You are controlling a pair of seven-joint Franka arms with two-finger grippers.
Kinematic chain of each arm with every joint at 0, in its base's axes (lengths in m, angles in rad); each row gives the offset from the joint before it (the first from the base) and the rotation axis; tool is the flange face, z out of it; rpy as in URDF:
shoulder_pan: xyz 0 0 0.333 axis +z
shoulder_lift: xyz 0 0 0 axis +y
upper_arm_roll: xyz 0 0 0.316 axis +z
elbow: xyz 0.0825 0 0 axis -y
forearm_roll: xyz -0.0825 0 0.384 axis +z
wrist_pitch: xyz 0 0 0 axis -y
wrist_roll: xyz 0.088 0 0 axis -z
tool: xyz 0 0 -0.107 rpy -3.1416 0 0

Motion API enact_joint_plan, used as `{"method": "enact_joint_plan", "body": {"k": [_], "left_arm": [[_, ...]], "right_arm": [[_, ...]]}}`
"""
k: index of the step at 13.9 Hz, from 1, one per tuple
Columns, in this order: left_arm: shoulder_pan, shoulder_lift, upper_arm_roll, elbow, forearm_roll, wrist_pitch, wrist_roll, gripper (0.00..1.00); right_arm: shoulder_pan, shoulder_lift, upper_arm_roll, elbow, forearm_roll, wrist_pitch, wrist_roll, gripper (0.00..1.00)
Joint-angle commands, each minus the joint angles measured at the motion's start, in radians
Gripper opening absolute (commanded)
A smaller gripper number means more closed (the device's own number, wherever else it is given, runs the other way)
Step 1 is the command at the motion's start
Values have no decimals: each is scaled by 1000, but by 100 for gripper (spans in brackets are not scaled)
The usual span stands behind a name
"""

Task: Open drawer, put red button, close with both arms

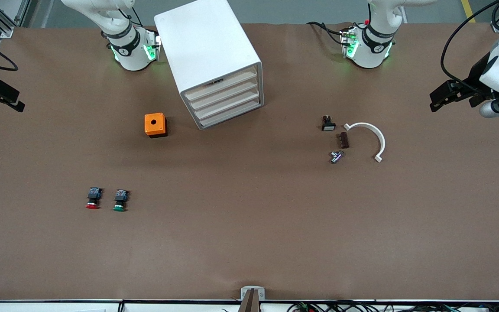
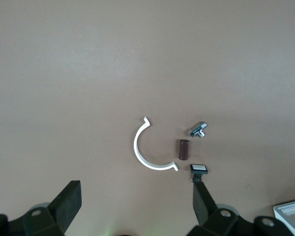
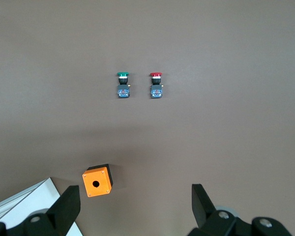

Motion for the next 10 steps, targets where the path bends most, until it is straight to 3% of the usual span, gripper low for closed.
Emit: {"method": "enact_joint_plan", "body": {"k": [1,6,10], "left_arm": [[-4,9,2,18,24,-9,16,100],[2,27,6,21,23,-9,23,100],[13,101,8,23,10,-1,39,100]], "right_arm": [[-3,2,6,12,-13,-3,-8,100],[-5,4,6,12,-13,-1,-7,100],[-5,22,6,12,-13,0,-7,100]]}}
